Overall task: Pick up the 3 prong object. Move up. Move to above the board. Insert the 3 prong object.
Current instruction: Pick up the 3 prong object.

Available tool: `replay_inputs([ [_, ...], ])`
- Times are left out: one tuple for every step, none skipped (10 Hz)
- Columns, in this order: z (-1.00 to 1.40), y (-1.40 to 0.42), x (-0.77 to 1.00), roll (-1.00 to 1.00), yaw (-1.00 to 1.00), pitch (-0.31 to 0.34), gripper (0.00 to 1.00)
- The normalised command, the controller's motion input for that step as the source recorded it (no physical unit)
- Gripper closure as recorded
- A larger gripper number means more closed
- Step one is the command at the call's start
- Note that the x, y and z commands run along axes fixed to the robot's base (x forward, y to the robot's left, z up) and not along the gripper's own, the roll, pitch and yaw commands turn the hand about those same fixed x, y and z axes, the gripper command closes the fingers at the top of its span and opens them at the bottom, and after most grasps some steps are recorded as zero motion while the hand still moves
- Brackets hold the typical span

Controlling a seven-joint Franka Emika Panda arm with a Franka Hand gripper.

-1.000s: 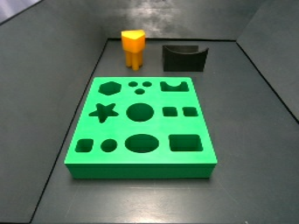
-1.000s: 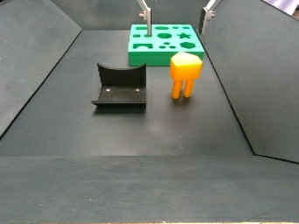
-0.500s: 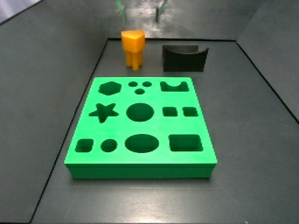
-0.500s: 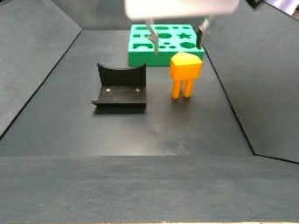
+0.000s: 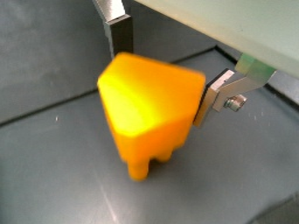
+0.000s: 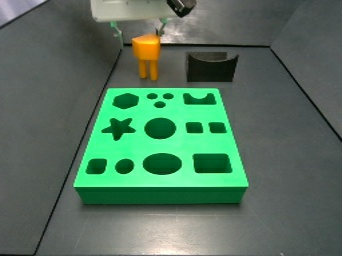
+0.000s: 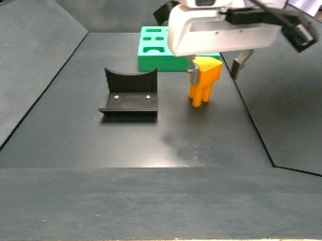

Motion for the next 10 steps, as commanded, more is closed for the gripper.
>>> replay_inputs([
  [-0.12, -0.06, 0.33, 0.01, 0.0, 0.0, 0.0],
  [-0.06, 0.0, 0.15, 0.0, 0.56, 0.004, 0.0],
  [-0.08, 0.0, 0.02, 0.0, 0.83, 0.0, 0.0],
  [-0.09, 0.0, 0.0, 0.0, 0.83, 0.0, 0.0],
  [-0.02, -0.07, 0.0, 0.0, 0.53, 0.0, 0.0],
  [0.0, -0.14, 0.0, 0.0, 0.35, 0.0, 0.0],
  [-0.01, -0.22, 0.0, 0.05, 0.29, 0.0, 0.0],
  [-0.02, -0.24, 0.0, 0.07, 0.31, 0.0, 0.0],
  [-0.04, -0.09, 0.0, 0.03, 0.41, 0.0, 0.0],
  [-0.07, 0.0, -0.01, 0.0, 0.49, -0.007, 0.0],
])
